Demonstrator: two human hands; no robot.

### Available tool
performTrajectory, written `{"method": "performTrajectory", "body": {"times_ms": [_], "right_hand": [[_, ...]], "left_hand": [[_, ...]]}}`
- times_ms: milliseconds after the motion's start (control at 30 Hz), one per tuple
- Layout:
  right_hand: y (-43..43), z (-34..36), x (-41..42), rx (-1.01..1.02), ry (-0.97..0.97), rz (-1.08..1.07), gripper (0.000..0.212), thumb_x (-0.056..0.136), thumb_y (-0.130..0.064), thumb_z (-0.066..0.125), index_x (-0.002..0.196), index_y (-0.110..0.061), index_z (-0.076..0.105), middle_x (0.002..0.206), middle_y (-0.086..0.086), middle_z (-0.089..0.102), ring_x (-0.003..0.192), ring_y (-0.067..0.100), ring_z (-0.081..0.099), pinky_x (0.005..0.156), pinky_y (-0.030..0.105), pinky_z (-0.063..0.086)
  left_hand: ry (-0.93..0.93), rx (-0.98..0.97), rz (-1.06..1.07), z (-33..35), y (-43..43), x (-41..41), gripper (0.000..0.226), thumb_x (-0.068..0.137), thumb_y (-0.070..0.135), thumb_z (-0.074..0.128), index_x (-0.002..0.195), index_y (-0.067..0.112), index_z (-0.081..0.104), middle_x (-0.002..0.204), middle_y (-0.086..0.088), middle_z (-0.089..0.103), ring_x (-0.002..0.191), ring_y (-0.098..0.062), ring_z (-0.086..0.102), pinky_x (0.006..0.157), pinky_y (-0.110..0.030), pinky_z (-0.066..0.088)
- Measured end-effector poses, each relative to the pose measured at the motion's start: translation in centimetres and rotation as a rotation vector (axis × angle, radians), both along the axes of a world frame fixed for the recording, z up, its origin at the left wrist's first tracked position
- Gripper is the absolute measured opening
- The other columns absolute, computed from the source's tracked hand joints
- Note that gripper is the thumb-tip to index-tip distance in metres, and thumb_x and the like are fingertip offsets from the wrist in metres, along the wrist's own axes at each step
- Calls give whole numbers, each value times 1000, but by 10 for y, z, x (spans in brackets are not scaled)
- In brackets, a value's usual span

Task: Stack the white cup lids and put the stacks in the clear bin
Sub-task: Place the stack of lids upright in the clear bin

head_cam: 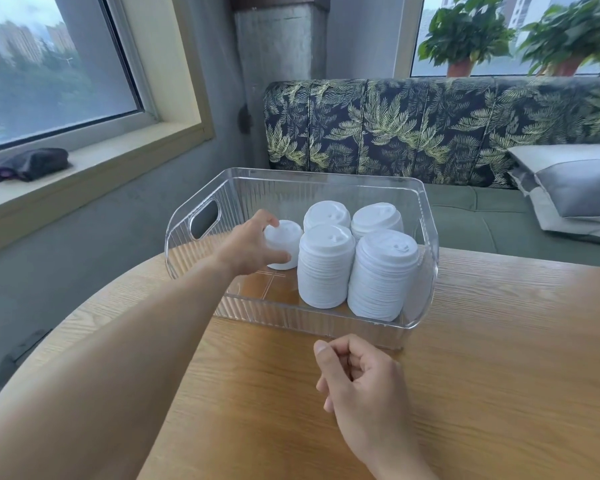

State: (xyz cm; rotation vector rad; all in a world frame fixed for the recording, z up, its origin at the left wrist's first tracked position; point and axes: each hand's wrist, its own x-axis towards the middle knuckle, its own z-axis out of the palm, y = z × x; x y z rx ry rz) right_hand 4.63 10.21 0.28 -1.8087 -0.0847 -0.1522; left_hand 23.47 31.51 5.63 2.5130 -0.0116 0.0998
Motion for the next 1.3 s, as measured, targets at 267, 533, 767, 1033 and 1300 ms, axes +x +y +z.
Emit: {"method": "performTrajectory", "body": {"times_ms": [267,533,767,1033,1300], "right_hand": [[0,1,0,6,6,-1,22,95,-43,67,77,-32,68,60,-3,70,47,11,63,56,33,56],[1,0,-1,-29,20,-4,30,96,-43,66,71,-26,68,61,-4,70,51,10,66,59,35,57],[2,-1,1,-46,19,-8,30,96,-41,68,71,-24,68,62,-3,69,50,10,64,57,31,54],[-10,4,-12,92,30,-100,28,98,-27,69,72,-15,67,59,1,69,45,14,63,48,20,48],[-60,0,-72,149,29,-207,12,95,-20,69,84,-23,70,70,0,70,52,16,67,51,30,52]], "left_hand": [[-13,102,1,-3,-4,-2,61,85,37,81,136,26,49,112,-10,66,97,-32,63,87,-43,52],[76,132,-30,3,-2,-4,60,93,33,76,142,30,43,110,-11,66,97,-31,64,86,-42,51],[-65,53,117,9,-1,-20,56,94,12,59,147,23,47,130,-10,65,110,-29,62,93,-42,53],[-420,-157,218,21,-41,-86,18,103,31,51,98,25,68,88,13,72,84,-12,67,77,-43,57],[-439,-379,148,-6,-130,-203,34,95,55,41,67,38,43,62,19,53,59,-8,46,55,-38,36]]}}
